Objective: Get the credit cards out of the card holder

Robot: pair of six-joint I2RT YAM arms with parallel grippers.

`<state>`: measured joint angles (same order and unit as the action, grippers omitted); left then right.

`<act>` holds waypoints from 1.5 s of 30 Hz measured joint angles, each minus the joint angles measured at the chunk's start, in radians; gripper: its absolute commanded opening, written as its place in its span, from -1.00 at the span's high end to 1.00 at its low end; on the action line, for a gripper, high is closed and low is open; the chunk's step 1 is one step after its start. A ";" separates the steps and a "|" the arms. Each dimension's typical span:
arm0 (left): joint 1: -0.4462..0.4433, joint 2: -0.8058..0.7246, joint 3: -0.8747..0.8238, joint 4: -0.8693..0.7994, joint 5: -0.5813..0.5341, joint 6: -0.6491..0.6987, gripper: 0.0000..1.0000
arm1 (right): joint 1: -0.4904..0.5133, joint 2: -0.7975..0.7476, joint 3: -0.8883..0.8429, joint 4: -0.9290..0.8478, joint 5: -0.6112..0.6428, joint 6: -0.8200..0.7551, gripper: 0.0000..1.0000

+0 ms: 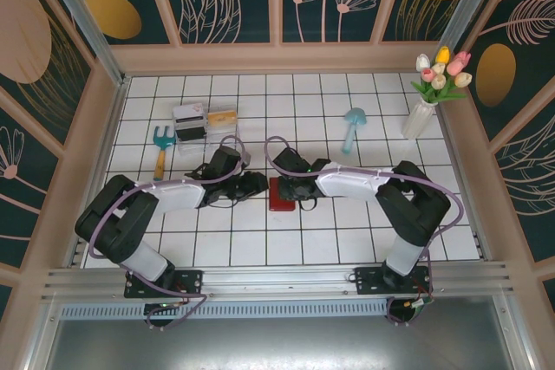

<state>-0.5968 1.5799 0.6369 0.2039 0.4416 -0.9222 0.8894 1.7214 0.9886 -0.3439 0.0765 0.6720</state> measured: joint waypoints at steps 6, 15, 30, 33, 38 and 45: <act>-0.006 0.031 0.000 0.039 0.020 0.000 0.31 | -0.026 -0.015 -0.035 0.057 -0.056 0.000 0.26; -0.006 0.076 -0.032 0.093 0.045 -0.008 0.36 | -0.051 -0.034 -0.075 0.109 -0.105 -0.004 0.26; -0.005 0.147 -0.045 0.246 0.134 -0.061 0.75 | -0.079 -0.062 -0.100 0.130 -0.135 -0.003 0.24; -0.006 0.142 -0.045 0.252 0.133 -0.060 0.82 | -0.079 -0.083 -0.092 0.096 -0.119 -0.002 0.19; -0.006 0.099 -0.036 0.232 0.118 -0.057 0.90 | -0.078 -0.132 -0.023 0.017 -0.047 0.001 0.16; -0.006 0.085 0.005 0.202 0.093 -0.045 0.93 | -0.078 -0.132 0.022 -0.005 -0.032 0.008 0.20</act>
<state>-0.6025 1.6646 0.6418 0.4061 0.5346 -0.9668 0.8112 1.5890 1.0107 -0.3489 0.0441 0.6804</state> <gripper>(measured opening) 0.077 0.400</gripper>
